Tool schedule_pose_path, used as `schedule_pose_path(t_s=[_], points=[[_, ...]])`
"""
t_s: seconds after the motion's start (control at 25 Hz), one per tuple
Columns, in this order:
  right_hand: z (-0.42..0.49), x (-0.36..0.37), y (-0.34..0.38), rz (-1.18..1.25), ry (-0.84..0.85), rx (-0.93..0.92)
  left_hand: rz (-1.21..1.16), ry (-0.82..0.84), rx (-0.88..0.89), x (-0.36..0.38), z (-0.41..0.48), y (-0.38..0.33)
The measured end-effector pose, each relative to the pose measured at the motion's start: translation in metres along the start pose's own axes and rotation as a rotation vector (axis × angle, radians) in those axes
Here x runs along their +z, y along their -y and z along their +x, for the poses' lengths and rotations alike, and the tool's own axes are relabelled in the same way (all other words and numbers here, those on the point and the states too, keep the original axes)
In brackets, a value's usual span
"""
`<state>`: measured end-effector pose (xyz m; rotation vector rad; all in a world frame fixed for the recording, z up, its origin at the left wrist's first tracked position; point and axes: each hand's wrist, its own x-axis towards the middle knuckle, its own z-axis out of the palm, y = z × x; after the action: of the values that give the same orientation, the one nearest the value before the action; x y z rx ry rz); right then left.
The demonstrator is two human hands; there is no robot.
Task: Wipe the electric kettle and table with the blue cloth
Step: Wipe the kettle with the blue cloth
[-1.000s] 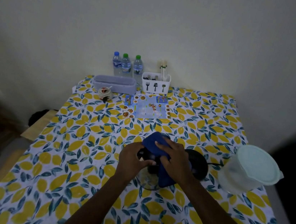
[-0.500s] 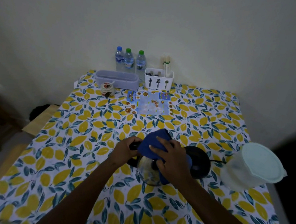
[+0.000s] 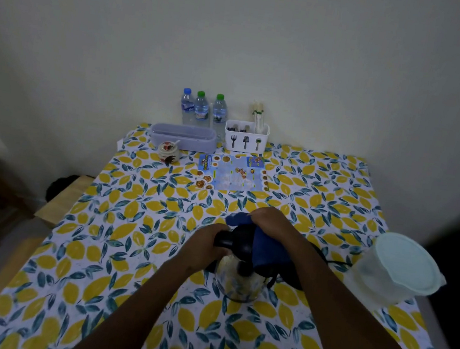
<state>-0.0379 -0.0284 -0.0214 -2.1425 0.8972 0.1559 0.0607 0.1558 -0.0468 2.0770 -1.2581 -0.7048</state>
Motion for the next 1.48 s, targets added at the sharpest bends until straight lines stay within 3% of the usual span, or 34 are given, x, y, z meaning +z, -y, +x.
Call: schedule_pose_path(t_s=[0.16, 0.32, 0.48, 0.6, 0.84, 0.96, 1.04, 1.12, 1.2, 1.36, 1.48], points=[[-0.016, -0.015, -0.043, 0.294, -0.027, 0.184, 0.056, 0.039, 0.085, 0.01, 0.007, -0.022], [-0.041, 0.02, -0.1, 0.703, -0.033, 0.309, -0.051, 0.029, 0.009, 0.013, 0.01, -0.019], [-0.043, 0.062, -0.107, 1.147, -0.193, 0.348, -0.132, 0.031, -0.037, 0.014, 0.012, -0.016], [-0.03, 0.058, -0.091, 1.202, -0.216, 0.263, -0.108, 0.035, -0.052, 0.015, 0.012, -0.017], [-0.037, 0.075, -0.087, 1.3, -0.292, 0.287, -0.162, 0.072, -0.049, 0.012, 0.011, -0.017], [-0.07, 0.11, -0.085, 1.475, -0.444, 0.234, -0.173, 0.105, -0.019, 0.005, 0.011, -0.016], [-0.091, 0.127, -0.088, 1.347, -0.383, 0.169, -0.203, 0.149, -0.009, -0.003, 0.014, -0.013], [-0.104, 0.141, -0.085, 1.005, -0.286, 0.138, -0.263, 0.204, -0.024, -0.011, 0.017, -0.011], [-0.112, 0.149, -0.068, 0.756, -0.419, 0.199, -0.268, 0.236, -0.016, -0.015, 0.019, -0.009], [-0.107, 0.162, -0.015, 0.647, -0.676, 0.187, -0.244, 0.27, 0.025, -0.018, 0.019, -0.006], [-0.096, 0.168, -0.002, 0.6, -0.773, 0.24, -0.207, 0.278, 0.063, -0.019, 0.02, -0.006]])
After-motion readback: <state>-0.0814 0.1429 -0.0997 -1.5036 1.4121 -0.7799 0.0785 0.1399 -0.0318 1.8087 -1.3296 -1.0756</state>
